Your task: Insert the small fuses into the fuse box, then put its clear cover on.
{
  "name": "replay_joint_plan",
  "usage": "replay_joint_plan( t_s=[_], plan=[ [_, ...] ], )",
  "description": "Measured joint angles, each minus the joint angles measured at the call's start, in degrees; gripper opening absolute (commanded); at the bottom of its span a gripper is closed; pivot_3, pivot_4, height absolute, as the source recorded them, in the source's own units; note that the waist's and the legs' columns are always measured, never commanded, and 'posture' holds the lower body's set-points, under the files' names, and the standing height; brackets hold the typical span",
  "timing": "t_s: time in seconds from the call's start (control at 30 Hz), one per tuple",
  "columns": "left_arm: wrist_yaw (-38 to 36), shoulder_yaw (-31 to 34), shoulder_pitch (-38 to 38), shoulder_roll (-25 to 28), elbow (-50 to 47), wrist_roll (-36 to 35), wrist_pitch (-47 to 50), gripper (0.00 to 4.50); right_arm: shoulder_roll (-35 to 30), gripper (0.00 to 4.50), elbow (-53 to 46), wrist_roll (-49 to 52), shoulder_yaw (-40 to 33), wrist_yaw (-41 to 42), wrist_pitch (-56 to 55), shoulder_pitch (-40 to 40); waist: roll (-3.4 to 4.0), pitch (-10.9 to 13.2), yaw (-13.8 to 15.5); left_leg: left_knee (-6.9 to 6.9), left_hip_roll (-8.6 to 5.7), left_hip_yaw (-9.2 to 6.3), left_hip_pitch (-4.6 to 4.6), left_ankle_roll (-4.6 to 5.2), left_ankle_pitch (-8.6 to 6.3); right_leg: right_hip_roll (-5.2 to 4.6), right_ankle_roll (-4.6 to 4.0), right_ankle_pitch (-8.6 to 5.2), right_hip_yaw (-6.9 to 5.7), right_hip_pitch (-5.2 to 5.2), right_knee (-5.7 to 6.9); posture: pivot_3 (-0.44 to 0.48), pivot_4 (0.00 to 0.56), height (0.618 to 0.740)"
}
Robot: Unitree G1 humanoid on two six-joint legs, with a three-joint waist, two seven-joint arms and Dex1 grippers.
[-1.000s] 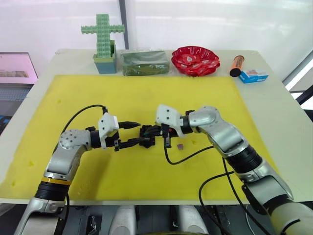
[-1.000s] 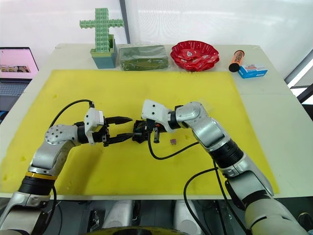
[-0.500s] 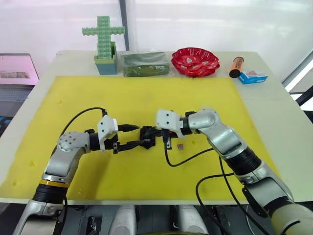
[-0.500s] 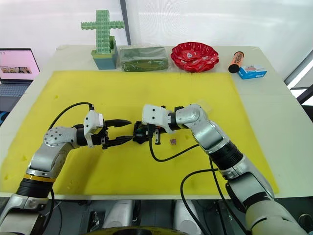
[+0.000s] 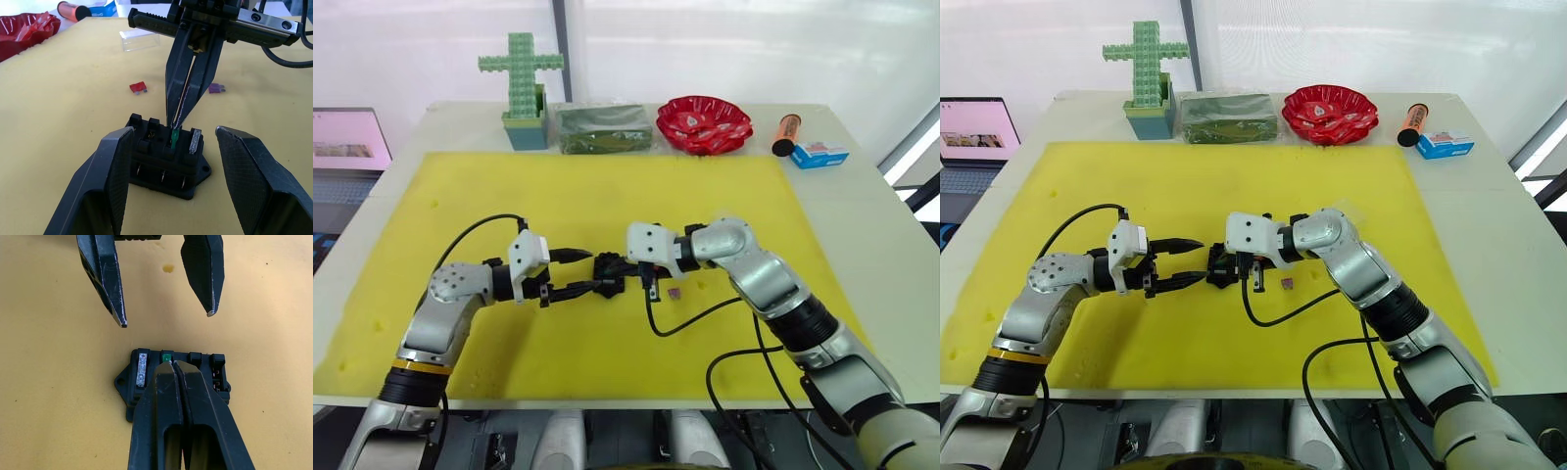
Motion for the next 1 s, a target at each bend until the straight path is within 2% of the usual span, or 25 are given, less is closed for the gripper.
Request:
replay_joint_plan(
  t_s=[0.33, 1.0],
  plan=[
    [-0.2, -0.1, -1.4, 0.0, 0.0, 0.0, 0.0, 2.8, 0.6, 0.03, 0.0, -0.6, 0.3, -1.1, 0.6, 0.0, 0.02, 0.0, 0.0, -0.01, 0.0, 0.0, 0.04, 0.0, 0.0, 0.0, -0.01, 0.0, 0.0, 0.02, 0.0, 0.0, 0.15, 0.74],
    [-1.1, -0.3, 0.8, 1.0, 0.1, 1.3, -1.4, 2.8, -0.2, 0.03, -0.4, -2.9, 1.1, 0.7, 0.0, 1.0, 0.04, -0.5, 0.0, -0.25, 0.0, 0.06, 0.45, -0.01, -0.01, -0.05, -0.26, -0.16, 0.01, 0.29, -0.04, 0.0, 0.15, 0.74]
  ],
)
